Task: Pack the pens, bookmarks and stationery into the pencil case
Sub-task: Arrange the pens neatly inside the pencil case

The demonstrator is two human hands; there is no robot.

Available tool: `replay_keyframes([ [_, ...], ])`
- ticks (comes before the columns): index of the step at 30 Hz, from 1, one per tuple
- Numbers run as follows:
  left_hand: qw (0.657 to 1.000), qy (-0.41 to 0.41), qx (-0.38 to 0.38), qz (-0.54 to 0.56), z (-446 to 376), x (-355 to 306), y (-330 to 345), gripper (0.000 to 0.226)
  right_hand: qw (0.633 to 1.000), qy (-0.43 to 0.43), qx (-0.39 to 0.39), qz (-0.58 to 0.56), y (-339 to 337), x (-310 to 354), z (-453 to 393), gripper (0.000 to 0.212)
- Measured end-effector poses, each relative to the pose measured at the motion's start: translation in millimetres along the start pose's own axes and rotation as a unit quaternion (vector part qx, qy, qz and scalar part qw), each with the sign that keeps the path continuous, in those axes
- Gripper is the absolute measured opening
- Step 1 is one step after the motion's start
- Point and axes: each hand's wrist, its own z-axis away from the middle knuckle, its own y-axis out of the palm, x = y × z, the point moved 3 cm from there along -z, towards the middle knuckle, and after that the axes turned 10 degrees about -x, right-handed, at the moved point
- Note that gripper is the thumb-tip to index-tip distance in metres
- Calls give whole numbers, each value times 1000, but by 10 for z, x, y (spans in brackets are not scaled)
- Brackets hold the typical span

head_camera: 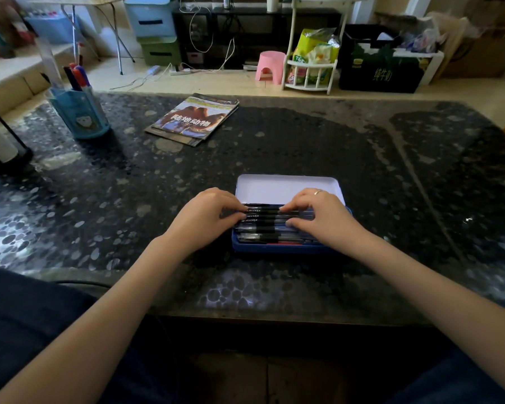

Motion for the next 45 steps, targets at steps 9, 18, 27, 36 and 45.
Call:
replay_keyframes([
  [9,999,-7,27,22,-17,41,-38,24,1000,9,19,-2,25,-28,-23,34],
  [18,999,-12,32,11,-22,43,-27,25,993,22,-55,98,-149,-230,-86,12],
  [27,999,-18,35,7,-21,40,-28,24,980,51,-46,189,-199,-281,-109,23],
  [36,999,-12,32,9,-31,46,-22,22,979,55,-21,194,-185,-248,-93,14],
  [45,1000,-10,20,11,-31,32,-19,18,988,74,-10,136,-179,-260,-96,11],
])
